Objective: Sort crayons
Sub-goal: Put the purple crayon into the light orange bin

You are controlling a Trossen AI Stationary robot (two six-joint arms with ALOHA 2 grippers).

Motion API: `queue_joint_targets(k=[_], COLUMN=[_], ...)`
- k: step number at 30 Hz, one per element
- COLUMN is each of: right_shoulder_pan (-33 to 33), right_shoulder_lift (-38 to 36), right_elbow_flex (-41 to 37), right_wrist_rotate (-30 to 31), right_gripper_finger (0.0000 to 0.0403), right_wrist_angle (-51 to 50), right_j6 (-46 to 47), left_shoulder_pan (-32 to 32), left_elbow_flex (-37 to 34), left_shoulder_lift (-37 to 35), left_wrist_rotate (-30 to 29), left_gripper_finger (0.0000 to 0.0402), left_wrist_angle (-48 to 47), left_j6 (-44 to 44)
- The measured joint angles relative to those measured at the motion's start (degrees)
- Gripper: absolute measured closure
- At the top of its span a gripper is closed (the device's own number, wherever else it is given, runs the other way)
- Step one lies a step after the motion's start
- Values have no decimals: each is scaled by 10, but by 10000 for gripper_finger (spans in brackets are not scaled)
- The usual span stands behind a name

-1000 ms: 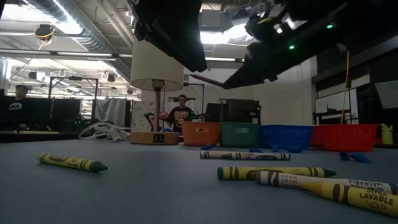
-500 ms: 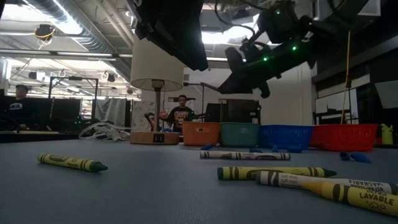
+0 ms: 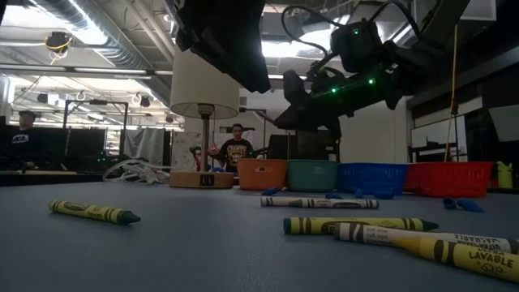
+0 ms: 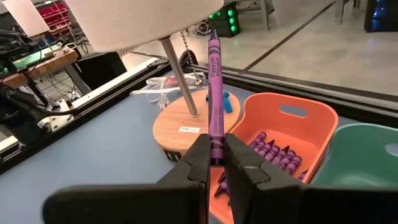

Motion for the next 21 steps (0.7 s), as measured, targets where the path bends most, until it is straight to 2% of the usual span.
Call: queue_joint_targets(k=[21], right_shoulder_pan=[0], right_shoulder_lift=[2], right_elbow_flex=[0], right_wrist_rotate=[5], right_gripper_finger=[377], right_wrist_angle=[3], right_j6=[-2], left_shoulder_pan=[0], left_elbow_flex=[0], left_shoulder_lift=[0], left_wrist_rotate=[1], left_gripper_finger=[311], left_wrist_angle=[0], left_j6=[0])
